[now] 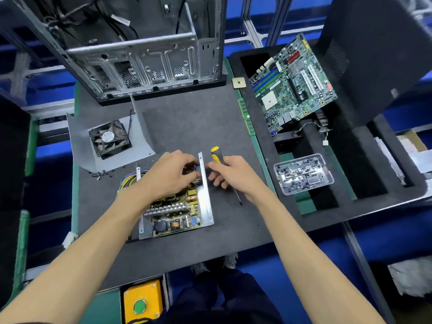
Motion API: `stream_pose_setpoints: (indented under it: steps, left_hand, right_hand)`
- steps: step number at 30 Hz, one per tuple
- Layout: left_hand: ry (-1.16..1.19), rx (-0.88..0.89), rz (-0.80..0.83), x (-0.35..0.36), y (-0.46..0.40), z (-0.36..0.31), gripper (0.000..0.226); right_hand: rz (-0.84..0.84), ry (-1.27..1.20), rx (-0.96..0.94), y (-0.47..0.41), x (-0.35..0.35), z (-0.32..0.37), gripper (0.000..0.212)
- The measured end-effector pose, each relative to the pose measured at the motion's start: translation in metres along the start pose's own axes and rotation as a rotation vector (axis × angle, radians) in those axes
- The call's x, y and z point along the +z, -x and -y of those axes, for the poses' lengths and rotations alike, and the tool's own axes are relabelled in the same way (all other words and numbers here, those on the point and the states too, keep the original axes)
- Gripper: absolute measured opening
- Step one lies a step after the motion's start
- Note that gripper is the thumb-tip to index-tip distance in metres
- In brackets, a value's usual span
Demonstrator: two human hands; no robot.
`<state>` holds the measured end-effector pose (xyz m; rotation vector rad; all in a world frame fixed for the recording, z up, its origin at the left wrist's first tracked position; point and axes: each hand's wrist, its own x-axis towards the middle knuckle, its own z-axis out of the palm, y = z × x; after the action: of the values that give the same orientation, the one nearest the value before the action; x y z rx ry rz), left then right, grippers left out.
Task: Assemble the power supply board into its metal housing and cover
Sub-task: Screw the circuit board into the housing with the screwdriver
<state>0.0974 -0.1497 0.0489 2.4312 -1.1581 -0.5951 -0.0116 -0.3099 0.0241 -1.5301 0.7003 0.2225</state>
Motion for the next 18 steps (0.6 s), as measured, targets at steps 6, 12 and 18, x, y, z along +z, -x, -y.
stream_pose_setpoints:
  steps: [6,12,18]
  left_hand:
    - [0.035,0.053,0.084,-0.004,0.002,-0.006,0.028]
    - [0.213,-0.044,0.063,-0.001,0.003,-0.013,0.021]
    - [0.276,-0.092,0.041,0.001,0.003,-0.014,0.016]
  right_hand:
    - [0.018,-0.166,-0.022,-0.001,-0.008,-0.002,0.02]
    - [0.07,-0.243,-0.007,-0.002,-0.013,-0.006,0.02]
    - [0.101,-0.276,-0.002,-0.001,-0.014,-0.006,0.011]
